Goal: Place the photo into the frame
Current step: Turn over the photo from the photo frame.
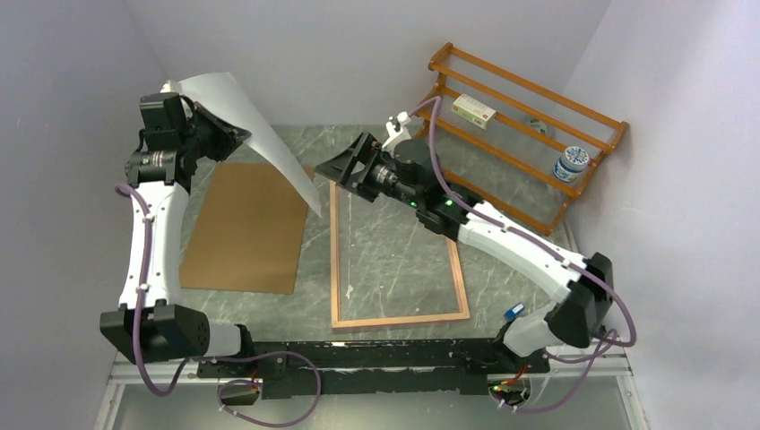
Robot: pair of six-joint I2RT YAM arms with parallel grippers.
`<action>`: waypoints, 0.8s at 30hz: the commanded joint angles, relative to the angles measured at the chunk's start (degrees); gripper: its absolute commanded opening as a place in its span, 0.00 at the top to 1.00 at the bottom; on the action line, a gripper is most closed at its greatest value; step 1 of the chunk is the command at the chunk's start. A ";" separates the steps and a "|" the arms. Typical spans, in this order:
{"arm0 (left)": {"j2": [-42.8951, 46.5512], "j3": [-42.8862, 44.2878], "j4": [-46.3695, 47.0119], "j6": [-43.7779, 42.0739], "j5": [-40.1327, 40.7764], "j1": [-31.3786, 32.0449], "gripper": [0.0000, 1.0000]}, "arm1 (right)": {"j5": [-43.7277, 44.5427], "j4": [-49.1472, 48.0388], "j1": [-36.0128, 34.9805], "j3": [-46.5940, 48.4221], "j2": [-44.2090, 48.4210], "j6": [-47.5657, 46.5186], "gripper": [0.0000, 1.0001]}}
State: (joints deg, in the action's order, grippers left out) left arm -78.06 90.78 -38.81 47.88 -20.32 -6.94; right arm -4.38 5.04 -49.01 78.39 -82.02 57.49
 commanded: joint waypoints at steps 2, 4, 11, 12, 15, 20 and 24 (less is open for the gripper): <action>5.84 -6.82 6.88 12.58 20.13 0.33 0.98 | 5.24 -1.92 -2.63 6.43 -6.83 31.91 0.19; 6.38 -7.42 5.44 15.00 23.46 0.39 0.97 | 6.02 0.18 -3.74 9.52 -9.90 37.21 0.19; 8.24 -10.62 4.53 20.52 28.42 0.50 0.97 | 3.01 -0.19 -5.33 15.60 -19.37 51.62 0.19; 8.47 -11.00 4.69 20.74 28.48 0.51 0.97 | 3.15 0.60 -5.40 17.03 -20.48 52.09 0.19; 9.74 -12.47 5.23 20.97 28.16 0.50 0.98 | 4.39 1.27 -5.33 18.87 -22.70 53.93 0.18; 14.27 -17.62 5.67 21.83 28.83 0.52 0.97 | 8.28 4.70 -4.80 23.42 -26.26 54.49 0.18; 17.01 -21.21 6.41 22.84 27.40 0.51 0.98 | 9.16 8.47 -4.65 26.43 -28.80 55.28 0.19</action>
State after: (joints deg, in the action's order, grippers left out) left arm -64.31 71.59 -34.94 68.66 6.81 -6.66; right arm 2.68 10.41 -53.95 100.53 -109.67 110.30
